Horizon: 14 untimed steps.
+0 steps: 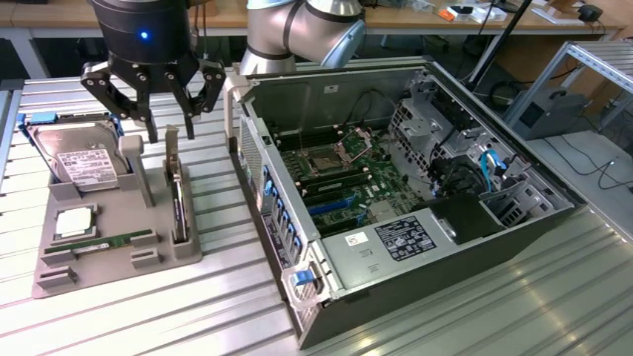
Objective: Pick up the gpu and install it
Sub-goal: 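Pick up the gpu and move the gpu toward the slot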
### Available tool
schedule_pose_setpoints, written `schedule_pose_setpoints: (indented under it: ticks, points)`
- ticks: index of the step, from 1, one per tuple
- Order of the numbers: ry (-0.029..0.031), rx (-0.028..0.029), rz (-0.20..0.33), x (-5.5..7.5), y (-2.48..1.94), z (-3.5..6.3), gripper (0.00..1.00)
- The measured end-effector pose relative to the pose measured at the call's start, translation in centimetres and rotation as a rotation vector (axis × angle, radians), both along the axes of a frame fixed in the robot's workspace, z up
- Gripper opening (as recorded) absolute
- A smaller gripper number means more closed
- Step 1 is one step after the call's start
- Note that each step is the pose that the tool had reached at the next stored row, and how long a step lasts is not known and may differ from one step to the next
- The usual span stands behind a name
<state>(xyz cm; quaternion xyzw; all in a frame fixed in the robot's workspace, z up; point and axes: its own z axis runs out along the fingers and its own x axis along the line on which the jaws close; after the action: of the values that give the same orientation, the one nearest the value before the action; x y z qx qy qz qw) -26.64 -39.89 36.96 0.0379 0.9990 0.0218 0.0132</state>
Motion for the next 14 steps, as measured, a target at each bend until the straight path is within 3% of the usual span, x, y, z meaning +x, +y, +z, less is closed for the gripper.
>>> schedule_pose_setpoints:
  ticks: [14]
  points:
    - [0.0000, 0.0000, 0.000, 0.00, 0.00, -0.66, 0.48]
